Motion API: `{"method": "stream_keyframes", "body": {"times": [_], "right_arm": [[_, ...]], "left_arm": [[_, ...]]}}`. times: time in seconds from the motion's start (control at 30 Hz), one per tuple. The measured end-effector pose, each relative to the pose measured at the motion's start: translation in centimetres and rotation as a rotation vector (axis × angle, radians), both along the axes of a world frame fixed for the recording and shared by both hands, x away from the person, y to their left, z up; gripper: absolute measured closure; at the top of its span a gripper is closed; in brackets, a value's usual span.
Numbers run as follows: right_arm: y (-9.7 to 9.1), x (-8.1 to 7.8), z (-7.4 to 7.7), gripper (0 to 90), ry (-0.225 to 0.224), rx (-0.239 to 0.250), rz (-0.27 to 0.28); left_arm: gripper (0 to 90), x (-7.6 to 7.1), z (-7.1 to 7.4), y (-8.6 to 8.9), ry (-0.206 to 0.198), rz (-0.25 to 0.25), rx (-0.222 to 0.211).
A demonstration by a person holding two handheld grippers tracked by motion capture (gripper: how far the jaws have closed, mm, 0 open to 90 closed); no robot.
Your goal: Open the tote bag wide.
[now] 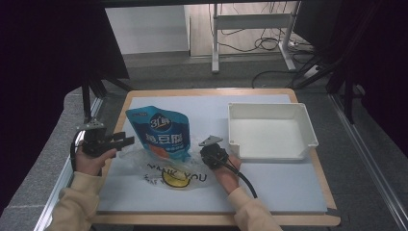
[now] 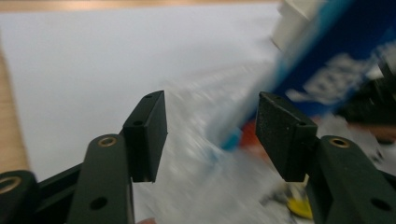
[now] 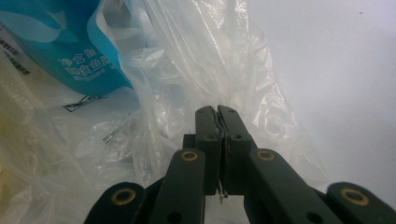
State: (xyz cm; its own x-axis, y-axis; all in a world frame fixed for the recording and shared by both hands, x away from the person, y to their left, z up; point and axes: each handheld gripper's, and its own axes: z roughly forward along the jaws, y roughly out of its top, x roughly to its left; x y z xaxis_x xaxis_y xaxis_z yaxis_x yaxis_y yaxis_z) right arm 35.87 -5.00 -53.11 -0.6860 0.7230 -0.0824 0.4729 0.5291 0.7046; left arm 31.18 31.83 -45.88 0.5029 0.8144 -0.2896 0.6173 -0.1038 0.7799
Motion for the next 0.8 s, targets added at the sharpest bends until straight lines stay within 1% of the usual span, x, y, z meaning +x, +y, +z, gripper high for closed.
{"method": "stream_keyframes", "body": {"times": [0.03,0.1,0.13,0.2,0.27,0.33,0.4,0.43,0.47,0.5,0.57,0.63,0.73,0.8], "right_arm": [[0.0,0.0,0.0,87.1,0.0,0.001,-0.001],[0.0,-0.1,0.0,87.1,0.0,0.0,0.001],[-0.1,-0.1,0.0,87.1,-0.002,-0.002,0.001],[-0.1,-0.1,0.0,87.1,0.001,0.002,0.0],[-0.1,-0.1,-0.1,87.1,0.0,0.001,0.0],[0.0,0.0,-0.1,87.1,-0.002,-0.003,0.001],[0.0,0.0,-0.1,87.1,-0.003,-0.004,0.002],[0.0,0.0,-0.1,87.1,-0.004,-0.004,0.002],[0.0,0.0,-0.1,87.1,-0.004,-0.004,0.003],[0.0,-0.1,-0.1,87.1,-0.003,-0.002,0.002],[0.0,-0.1,-0.1,87.1,-0.004,-0.002,0.003],[-0.1,-0.1,-0.1,87.1,-0.004,-0.003,0.005],[-0.1,-0.1,-0.1,87.1,-0.006,-0.006,0.007],[-0.1,-0.1,-0.1,87.1,-0.006,-0.007,0.007]], "left_arm": [[41.5,-0.3,-0.2,-0.3,0.01,-0.006,0.014],[38.3,-1.0,-0.6,-0.7,0.039,-0.033,0.009],[36.7,-1.3,-0.8,-0.9,0.047,-0.042,0.01],[34.3,-1.9,-1.3,-1.5,0.059,-0.059,0.037],[32.3,-2.2,-1.7,-2.1,0.062,-0.066,0.057],[31.9,-2.0,-2.1,-2.7,0.061,-0.048,0.092],[33.3,-1.7,-2.6,-3.0,0.06,-0.028,0.099],[35.5,-1.4,-2.9,-3.2,0.067,-0.027,0.102],[41.0,-1.3,-3.3,-3.3,0.072,-0.036,0.111],[49.8,-1.2,-3.6,-3.4,0.08,-0.05,0.119],[62.0,-1.1,-4.2,-3.3,0.107,-0.079,0.106],[73.5,-1.1,-4.7,-3.1,0.13,-0.092,0.101],[82.0,-1.2,-5.5,-2.6,0.16,-0.09,0.094],[85.0,-1.2,-6.0,-2.3,0.175,-0.088,0.096]]}}
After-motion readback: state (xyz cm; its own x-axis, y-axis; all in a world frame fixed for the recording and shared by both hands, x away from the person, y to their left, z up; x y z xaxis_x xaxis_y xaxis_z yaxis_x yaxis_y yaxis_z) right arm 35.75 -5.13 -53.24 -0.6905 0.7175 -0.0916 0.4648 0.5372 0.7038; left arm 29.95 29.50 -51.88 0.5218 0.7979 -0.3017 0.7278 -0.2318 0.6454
